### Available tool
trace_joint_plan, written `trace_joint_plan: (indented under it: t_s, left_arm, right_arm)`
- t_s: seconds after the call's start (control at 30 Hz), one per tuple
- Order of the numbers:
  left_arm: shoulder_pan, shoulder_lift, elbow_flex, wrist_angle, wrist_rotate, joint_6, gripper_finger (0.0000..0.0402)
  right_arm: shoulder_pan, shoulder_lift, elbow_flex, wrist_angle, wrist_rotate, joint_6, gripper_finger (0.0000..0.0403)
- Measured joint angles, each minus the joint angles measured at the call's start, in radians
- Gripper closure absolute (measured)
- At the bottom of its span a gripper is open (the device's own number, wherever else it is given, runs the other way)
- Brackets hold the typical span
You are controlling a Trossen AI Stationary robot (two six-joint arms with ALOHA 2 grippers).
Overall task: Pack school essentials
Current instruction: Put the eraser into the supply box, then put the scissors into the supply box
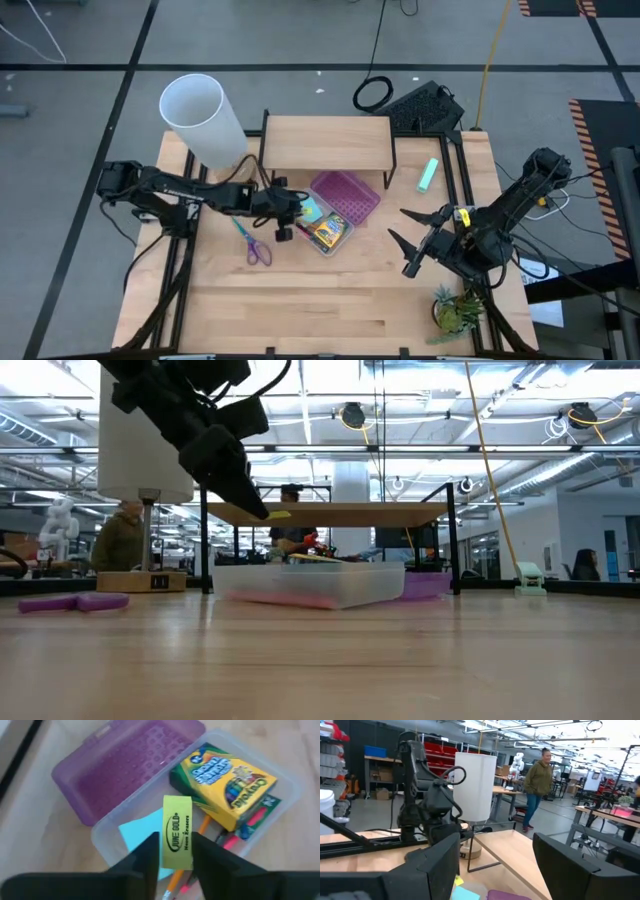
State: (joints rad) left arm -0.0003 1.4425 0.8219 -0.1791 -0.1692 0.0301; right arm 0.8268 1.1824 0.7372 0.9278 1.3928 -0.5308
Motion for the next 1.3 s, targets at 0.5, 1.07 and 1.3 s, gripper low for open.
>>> trace_joint_plan:
  t_s: [0.5, 1.07, 1.3]
  left_arm:
    - [-0.027, -0.021, 0.001, -0.199, -0.023, -0.131, 0.0093]
    - [-0.302, -0.037, -0.039, -0.780, -0.058, -0.189, 0.0193]
    - [-0.299, -0.037, -0.066, -0.722, -0.062, -0.182, 0.0212]
  right_arm:
    - [0.000, 0.000, 0.000, 0.002, 0.025, -0.003, 0.0157]
    - [0.000, 0.000, 0.000, 0.002, 0.021, 0.021, 0.0157]
    - [0.000, 0.000, 0.000, 0.001, 0.021, -0.009, 0.0157]
